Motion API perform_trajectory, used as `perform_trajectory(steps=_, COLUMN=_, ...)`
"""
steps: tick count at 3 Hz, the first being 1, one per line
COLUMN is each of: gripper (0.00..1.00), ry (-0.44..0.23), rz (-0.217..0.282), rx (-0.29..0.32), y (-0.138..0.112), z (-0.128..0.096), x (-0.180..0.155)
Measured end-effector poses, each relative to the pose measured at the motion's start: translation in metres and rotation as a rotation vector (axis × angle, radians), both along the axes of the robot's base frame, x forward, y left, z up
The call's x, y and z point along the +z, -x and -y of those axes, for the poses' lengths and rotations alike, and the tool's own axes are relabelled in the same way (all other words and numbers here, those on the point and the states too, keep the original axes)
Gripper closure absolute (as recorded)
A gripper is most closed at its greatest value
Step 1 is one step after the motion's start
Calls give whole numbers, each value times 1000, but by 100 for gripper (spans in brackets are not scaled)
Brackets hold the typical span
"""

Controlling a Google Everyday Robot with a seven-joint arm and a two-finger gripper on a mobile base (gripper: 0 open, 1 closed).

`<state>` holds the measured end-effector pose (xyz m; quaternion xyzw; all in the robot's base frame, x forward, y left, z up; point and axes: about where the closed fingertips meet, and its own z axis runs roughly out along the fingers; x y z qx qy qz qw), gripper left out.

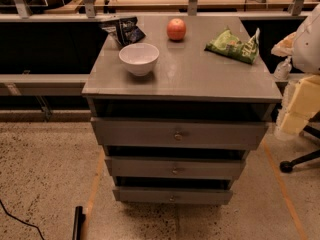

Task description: Place green jalapeno chip bag into white bowl

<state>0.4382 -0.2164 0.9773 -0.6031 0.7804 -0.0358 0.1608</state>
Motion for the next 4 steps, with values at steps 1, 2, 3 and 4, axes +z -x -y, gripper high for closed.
perform_trajectory(steps=1, gripper=0, ry=0, rz=0, rx=0, y=0, z=0, x=0)
perform_trajectory(steps=2, gripper=0, ry=-54, rz=43, rx=-34, y=-20, z=7, x=-1)
perform_trajectory(steps=3, gripper=0, ry=-204, rz=135, rx=-95, y=-71, z=24, x=0)
perform_trajectory(steps=4, gripper=0, ry=-372, rz=221, rx=-140, y=-127, z=38, x=8)
